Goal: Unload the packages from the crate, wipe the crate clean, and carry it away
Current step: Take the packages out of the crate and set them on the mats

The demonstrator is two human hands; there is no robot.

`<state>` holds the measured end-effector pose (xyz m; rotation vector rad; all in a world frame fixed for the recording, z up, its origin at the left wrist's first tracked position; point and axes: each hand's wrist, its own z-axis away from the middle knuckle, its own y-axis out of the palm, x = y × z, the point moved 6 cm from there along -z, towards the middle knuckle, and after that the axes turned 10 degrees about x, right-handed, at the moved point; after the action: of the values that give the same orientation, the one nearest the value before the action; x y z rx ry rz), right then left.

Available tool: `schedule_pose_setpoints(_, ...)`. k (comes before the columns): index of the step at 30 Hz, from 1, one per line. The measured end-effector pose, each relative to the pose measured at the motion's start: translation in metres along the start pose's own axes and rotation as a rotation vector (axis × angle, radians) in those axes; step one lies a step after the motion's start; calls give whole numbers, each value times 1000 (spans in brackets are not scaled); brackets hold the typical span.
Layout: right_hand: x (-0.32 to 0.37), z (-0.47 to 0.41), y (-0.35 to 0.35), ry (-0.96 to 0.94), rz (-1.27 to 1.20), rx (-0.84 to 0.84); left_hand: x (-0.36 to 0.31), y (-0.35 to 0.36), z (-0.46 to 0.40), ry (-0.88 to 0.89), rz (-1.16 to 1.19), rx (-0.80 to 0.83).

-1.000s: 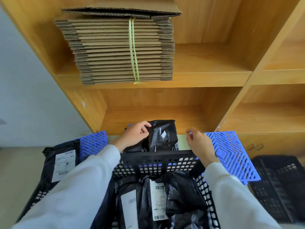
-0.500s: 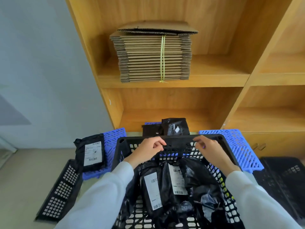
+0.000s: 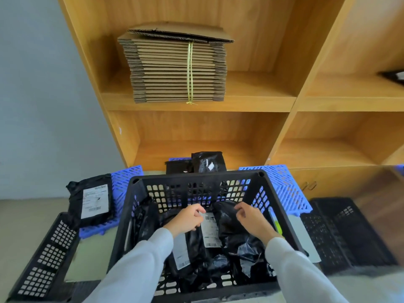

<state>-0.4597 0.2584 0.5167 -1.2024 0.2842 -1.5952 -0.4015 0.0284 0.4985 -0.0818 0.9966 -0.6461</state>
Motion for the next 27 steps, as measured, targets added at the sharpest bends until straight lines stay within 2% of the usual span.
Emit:
schedule_pose_setpoints(7,-40,-27,15,139,10,145,2,39,-38,-189,124,-14)
schedule_pose_setpoints(15,-68,-47,28,277,-138,235,-5,75,-75,-309,303,-39)
schedule_pose_setpoints(19,-74,-57,37,294,-181,264,-16,88,-80,-286,319,-46)
schedule_pose_setpoints(23,-80,-64,44,292,-215,252,-8,93,-85,-288,438,-100)
schedule_pose_setpoints(27,-65,-56,33,273,-151,251,8,94,-87,-308,520,-152)
